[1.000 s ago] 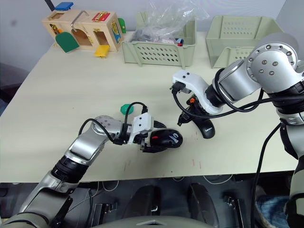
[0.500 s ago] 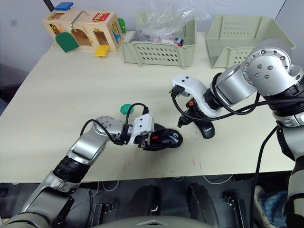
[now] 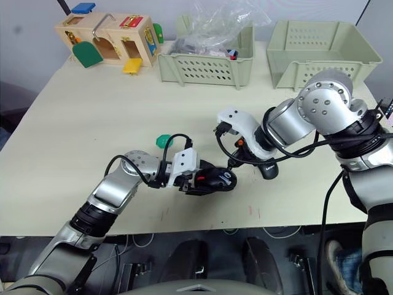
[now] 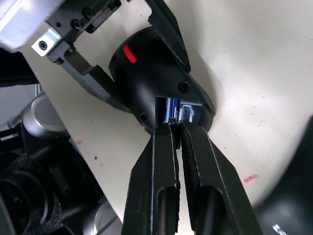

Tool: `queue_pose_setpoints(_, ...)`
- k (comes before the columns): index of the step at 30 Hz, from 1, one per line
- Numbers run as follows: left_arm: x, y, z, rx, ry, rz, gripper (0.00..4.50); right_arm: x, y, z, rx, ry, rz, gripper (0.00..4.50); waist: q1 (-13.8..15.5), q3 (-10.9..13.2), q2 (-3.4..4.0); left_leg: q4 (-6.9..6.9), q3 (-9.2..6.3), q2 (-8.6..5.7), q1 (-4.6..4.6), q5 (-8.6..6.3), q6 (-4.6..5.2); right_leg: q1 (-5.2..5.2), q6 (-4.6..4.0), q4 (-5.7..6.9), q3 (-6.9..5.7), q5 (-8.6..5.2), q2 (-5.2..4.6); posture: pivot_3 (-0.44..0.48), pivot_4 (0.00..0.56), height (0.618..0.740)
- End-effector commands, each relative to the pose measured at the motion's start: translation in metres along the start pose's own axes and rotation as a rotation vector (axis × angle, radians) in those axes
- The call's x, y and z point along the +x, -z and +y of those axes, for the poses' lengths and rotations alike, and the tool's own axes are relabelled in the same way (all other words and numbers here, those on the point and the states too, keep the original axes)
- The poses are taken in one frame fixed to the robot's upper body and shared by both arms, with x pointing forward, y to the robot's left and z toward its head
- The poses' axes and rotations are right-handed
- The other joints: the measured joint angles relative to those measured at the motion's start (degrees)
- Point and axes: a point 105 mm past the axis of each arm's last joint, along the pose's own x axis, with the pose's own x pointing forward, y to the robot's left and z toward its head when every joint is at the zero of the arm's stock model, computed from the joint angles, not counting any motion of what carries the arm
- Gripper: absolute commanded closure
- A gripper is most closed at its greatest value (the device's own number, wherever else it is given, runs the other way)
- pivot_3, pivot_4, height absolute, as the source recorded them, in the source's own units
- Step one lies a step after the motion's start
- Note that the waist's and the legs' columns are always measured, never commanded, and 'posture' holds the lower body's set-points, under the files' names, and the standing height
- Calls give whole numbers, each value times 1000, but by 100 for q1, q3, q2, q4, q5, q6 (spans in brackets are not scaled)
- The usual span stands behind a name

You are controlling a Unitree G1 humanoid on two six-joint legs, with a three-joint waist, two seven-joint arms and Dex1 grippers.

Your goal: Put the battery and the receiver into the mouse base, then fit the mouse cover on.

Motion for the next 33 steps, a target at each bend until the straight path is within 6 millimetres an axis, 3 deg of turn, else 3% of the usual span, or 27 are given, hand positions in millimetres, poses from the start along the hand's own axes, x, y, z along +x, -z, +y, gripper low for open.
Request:
queue_pose_setpoints(1,4,-7,-2,28,19,-12,1544,-3,-7,1,-19,15,-25,4500,0,0,0,0,1,0,0,0,0,0,0,0,0,0,-1,0,150,740)
queue_pose_setpoints(33,5,-5,-3,23,24,-8,1544,24,7,-4,-62,81,61,4500,-6,0,1,1,-2,-2,1,0,0,0,1,2,-1,0,0,0,150,740)
